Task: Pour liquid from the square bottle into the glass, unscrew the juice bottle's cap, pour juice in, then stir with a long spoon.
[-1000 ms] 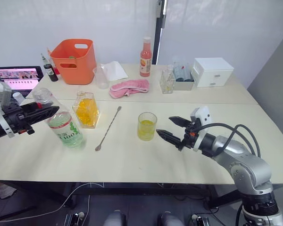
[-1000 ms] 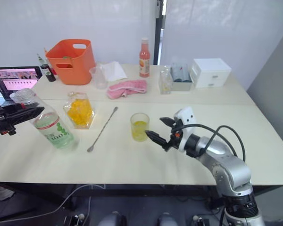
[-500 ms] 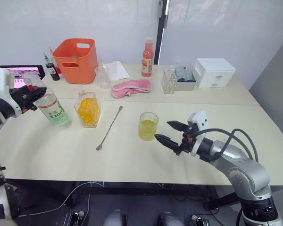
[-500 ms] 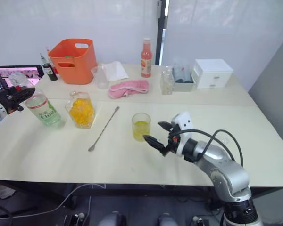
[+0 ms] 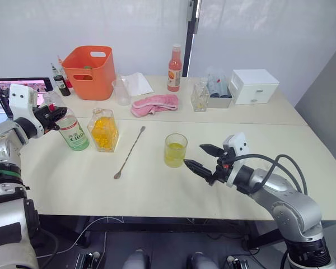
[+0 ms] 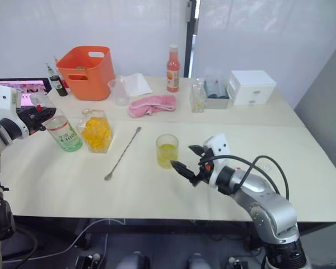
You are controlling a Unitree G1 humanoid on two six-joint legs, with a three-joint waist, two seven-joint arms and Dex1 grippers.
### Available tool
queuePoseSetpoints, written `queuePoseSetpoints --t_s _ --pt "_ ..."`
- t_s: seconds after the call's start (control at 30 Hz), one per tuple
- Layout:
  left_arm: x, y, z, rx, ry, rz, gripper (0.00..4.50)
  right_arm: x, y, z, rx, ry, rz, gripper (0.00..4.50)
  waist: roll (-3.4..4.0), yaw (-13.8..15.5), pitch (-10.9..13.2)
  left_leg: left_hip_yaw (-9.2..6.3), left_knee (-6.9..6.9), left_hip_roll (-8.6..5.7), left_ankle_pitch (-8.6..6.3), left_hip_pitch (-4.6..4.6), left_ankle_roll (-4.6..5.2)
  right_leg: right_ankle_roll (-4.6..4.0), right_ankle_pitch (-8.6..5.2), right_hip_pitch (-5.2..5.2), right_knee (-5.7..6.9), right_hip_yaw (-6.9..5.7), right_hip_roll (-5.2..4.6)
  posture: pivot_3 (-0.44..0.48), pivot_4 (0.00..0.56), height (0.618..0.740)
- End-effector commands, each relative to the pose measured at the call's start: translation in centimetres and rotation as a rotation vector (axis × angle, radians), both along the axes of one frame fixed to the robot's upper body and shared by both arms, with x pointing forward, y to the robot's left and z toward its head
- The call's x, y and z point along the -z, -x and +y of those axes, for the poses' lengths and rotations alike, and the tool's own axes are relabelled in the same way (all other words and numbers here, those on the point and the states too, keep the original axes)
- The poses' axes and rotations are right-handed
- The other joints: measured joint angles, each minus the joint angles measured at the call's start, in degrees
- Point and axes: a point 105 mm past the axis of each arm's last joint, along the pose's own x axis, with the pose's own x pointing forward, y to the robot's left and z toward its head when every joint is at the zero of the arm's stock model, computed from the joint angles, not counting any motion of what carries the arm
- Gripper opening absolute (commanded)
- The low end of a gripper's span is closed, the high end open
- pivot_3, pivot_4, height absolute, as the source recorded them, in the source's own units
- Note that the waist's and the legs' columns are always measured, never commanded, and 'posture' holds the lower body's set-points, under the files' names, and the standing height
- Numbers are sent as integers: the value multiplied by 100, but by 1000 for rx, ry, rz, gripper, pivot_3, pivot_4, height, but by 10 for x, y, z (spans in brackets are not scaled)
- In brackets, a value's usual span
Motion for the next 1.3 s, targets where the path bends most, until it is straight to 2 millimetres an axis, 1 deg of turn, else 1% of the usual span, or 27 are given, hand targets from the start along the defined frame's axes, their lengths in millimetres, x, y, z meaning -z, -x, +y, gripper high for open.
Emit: queuePoseSetpoints --t_s 0.03,0.23,0.27,0.43,0.5,0.6,0.73,0.8,0.9,0.97,1.03,1.07,1.17,1.23,1.3 --pt "-11 -1 -1 6 -20 -30 2273 -11 3 0 -1 -13 -42 4500 0 1 0 0 0 0 0 0 0 0 0 0 0 0 0 0 150 715" --pt "-22 4 -3 44 -2 -65 4248 -11 3 -1 7 -14 -41 4500 -1 -7 0 0 0 1 0 -1 0 0 0 -1 2 0 1 0 150 715" --pt "-25 7 -3 56 0 -71 4473 -11 3 -2 8 -14 -41 4500 -1 -7 0 0 0 1 0 -1 0 0 0 -1 1 0 1 0 150 715" --pt "-29 23 -3 98 5 -78 4473 -12 3 -7 16 -8 -45 4500 0 -47 0 -1 -2 5 0 -1 0 0 0 -1 4 0 3 0 150 715" --pt "-27 35 1 102 7 -66 4473 -13 4 -10 18 -3 -43 4500 0 -67 0 -2 -2 7 0 -1 0 0 0 -2 4 0 3 0 150 715" --pt "-22 57 12 76 21 -44 4473 -11 2 -19 31 15 -32 4500 0 -109 0 -3 -5 9 0 0 0 0 0 -2 4 0 3 0 150 715" --pt "-8 85 17 80 33 10 4473 -9 0 -35 55 25 -20 4500 -1 -106 1 -4 -9 16 0 2 0 -1 -1 -3 -2 -1 -4 0 150 715" --pt "4 99 17 91 31 34 4473 -6 1 -45 62 33 -11 4500 -1 -105 1 -3 -10 14 0 4 0 -3 -2 -2 -4 -2 -9 0 150 715" --pt "21 122 16 125 46 67 4473 1 3 -66 100 46 16 4500 -1 -83 0 -1 -13 14 -1 9 0 -7 -4 1 -9 -3 -17 0 150 715" --pt "30 131 17 136 58 83 4473 7 4 -76 125 66 33 4500 -1 -70 0 3 -16 13 -1 17 0 -9 -5 4 -10 -1 -21 0 150 715" --pt "47 143 25 130 30 117 4473 12 6 -97 203 68 55 4500 -1 -69 0 7 -18 16 -1 24 -1 -15 -9 8 -9 -2 -21 0 150 715" --pt "54 149 25 136 22 133 4473 14 7 -108 243 66 65 4500 -1 -69 0 10 -19 17 -1 28 -1 -17 -10 9 -9 -1 -21 0 150 715" --pt "63 157 26 146 16 138 4473 20 14 -132 326 88 86 4500 -1 -50 0 15 -23 16 -2 32 -1 -19 -12 9 -10 1 -26 0 150 715" --pt "77 162 38 108 -41 150 4473 25 22 -152 407 109 112 4500 -2 -35 -1 15 -22 18 -2 33 -1 -20 -12 11 -10 0 -25 0 150 715" --pt "85 166 44 89 -72 161 4473 30 28 -166 474 146 141 4500 -1 -31 -2 19 -23 17 -2 36 -2 -22 -14 12 -11 1 -26 0 150 715"
